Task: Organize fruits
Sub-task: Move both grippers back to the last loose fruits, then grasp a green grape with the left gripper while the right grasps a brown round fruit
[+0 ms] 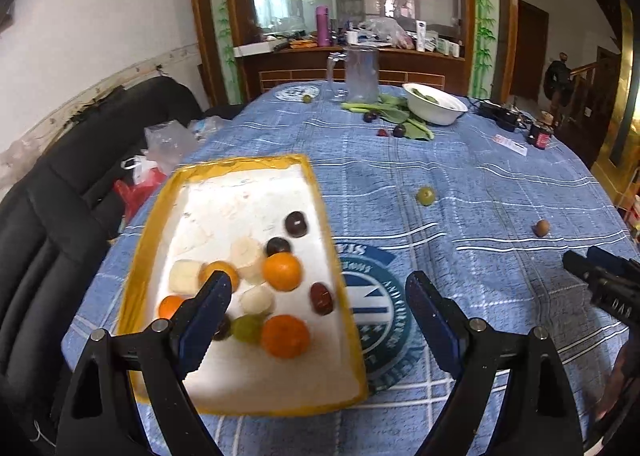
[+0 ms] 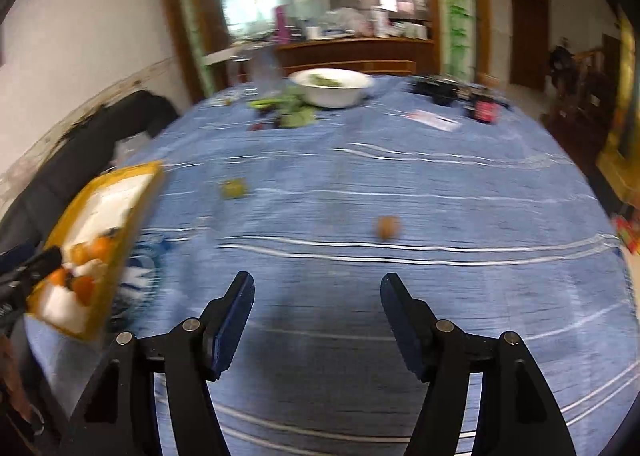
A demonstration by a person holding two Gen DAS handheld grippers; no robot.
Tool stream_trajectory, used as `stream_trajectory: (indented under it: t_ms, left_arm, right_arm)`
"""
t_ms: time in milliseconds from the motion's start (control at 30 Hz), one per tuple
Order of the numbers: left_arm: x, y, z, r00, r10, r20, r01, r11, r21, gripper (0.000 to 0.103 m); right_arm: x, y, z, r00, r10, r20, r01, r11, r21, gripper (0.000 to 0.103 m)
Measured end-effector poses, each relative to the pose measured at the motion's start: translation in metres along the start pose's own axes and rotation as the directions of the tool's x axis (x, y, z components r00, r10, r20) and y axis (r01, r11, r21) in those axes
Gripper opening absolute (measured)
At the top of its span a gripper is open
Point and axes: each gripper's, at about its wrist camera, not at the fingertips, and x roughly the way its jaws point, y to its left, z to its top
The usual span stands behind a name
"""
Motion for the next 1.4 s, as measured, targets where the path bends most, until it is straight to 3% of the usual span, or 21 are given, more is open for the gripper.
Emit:
stream_trajectory:
  t_ms: [167,367,433,500,567,600,967,1033,1100,1167,1233,1300,1400]
  left_arm:
    - [0.018,-0.017,0.021,0.993,-0.113,-0.028,0.113,0.993,0.012,0.088]
    - [0.054,-0.051,0.053,0.972,-0.223,-0.069,0.228,0.97,0.089,0.088]
    - [0.071,-0.065,0.062,0.966,-0.243,-0.084,0.253,0.958,0.134,0.082]
    - [0.087,-0.075,0.066,0.957,-0.26,-0.126,0.278,0.947,0.159,0.056]
    - [0.107,-0.086,0.069,0.947,-0.266,-0.181,0.297,0.938,0.176,0.04]
    - [0.116,-0.089,0.069,0.946,-0.26,-0.194,0.296,0.937,0.188,0.038]
    - [0.177,-0.115,0.082,0.94,-0.231,-0.251,0.296,0.917,0.269,0.038]
    - [0.182,-0.117,0.08,0.936,-0.232,-0.264,0.302,0.914,0.27,0.034]
    - [0.184,-0.117,0.077,0.947,-0.199,-0.252,0.27,0.919,0.288,0.023]
    - [0.184,-0.116,0.076,0.95,-0.195,-0.243,0.262,0.921,0.288,0.022]
    - [0.183,-0.114,0.075,0.951,-0.199,-0.237,0.262,0.925,0.276,0.022]
    - [0.179,-0.114,0.076,0.955,-0.194,-0.226,0.254,0.926,0.278,0.022]
    - [0.168,-0.113,0.076,0.961,-0.194,-0.197,0.245,0.928,0.281,0.022]
  right_arm:
    - [0.008,-0.047,0.011,0.999,-0.035,-0.029,0.038,0.996,0.077,0.07]
    - [0.044,-0.052,0.031,0.993,0.036,-0.113,-0.024,0.994,0.108,0.07]
    - [0.056,-0.046,0.035,0.989,0.056,-0.136,-0.041,0.994,0.106,0.069]
    - [0.067,-0.04,0.039,0.988,0.061,-0.143,-0.048,0.995,0.092,0.069]
    - [0.075,-0.035,0.041,0.988,0.059,-0.144,-0.049,0.996,0.073,0.069]
    - [0.078,-0.032,0.042,0.988,0.06,-0.143,-0.052,0.997,0.063,0.069]
    - [0.095,-0.02,0.044,0.988,0.056,-0.143,-0.058,0.998,-0.015,0.066]
    - [0.096,-0.021,0.043,0.988,0.055,-0.143,-0.057,0.998,-0.014,0.061]
    - [0.097,-0.021,0.043,0.989,0.048,-0.142,-0.052,0.998,-0.024,0.057]
    - [0.098,-0.019,0.043,0.99,0.028,-0.137,-0.034,0.998,-0.046,0.046]
    - [0.098,-0.018,0.043,0.991,0.008,-0.132,-0.016,0.998,-0.063,0.028]
    - [0.097,-0.022,0.043,0.991,0.039,-0.131,-0.045,0.998,-0.04,0.022]
    - [0.096,-0.027,0.043,0.989,0.077,-0.126,-0.078,0.997,-0.007,0.022]
